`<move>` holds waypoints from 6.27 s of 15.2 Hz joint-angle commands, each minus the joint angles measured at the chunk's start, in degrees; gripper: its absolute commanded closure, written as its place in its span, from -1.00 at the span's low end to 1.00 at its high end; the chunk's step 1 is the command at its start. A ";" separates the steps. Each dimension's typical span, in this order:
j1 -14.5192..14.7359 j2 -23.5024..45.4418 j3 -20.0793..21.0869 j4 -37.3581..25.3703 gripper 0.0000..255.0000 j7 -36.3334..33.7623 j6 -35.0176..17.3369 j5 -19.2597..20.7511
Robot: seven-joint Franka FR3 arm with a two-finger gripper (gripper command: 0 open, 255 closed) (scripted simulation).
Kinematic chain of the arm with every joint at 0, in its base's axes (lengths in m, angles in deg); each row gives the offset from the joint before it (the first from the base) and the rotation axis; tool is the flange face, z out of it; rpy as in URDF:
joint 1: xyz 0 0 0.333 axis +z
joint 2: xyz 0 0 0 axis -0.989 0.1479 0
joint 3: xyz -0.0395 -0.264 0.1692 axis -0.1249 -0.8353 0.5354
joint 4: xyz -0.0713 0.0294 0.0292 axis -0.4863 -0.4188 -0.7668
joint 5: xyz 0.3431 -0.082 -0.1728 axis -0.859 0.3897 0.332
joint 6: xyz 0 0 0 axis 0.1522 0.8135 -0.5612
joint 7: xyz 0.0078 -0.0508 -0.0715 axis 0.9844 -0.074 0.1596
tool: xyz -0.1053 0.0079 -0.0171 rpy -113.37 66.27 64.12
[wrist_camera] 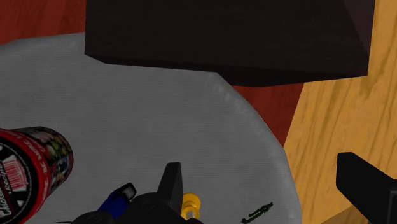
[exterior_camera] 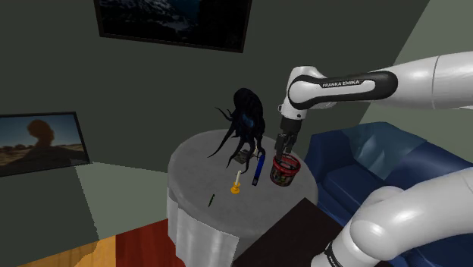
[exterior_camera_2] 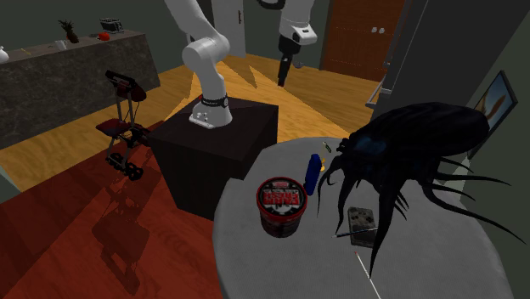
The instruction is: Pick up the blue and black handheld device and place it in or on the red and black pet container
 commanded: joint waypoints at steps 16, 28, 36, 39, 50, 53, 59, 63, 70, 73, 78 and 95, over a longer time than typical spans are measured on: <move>-3.78 34.27 -6.69 -13.74 -1.00 12.13 -25.20 -4.57; -7.71 51.48 -5.80 -25.52 -1.00 17.97 -32.14 -10.55; -7.97 53.49 -5.28 -25.36 -1.00 18.51 -34.26 -11.37; -7.95 53.49 -5.29 -25.36 -1.00 18.51 -34.26 -11.38; -7.95 52.87 -5.33 -25.32 1.00 18.29 -33.72 -11.07; -7.64 51.08 -5.77 -25.29 1.00 17.77 -32.00 -10.39; -7.13 47.68 -6.51 -25.58 1.00 16.74 -28.43 -9.03; -6.86 45.57 -6.91 -26.02 1.00 16.08 -25.96 -8.16; -6.49 42.21 -7.45 -27.29 1.00 15.00 -21.48 -6.76; -6.37 40.91 -7.63 -28.02 1.00 14.57 -19.51 -6.22; -6.22 38.94 -7.85 -29.50 1.00 13.92 -16.15 -5.42; -7.37 34.46 -9.25 -36.37 1.00 14.75 -4.88 -3.64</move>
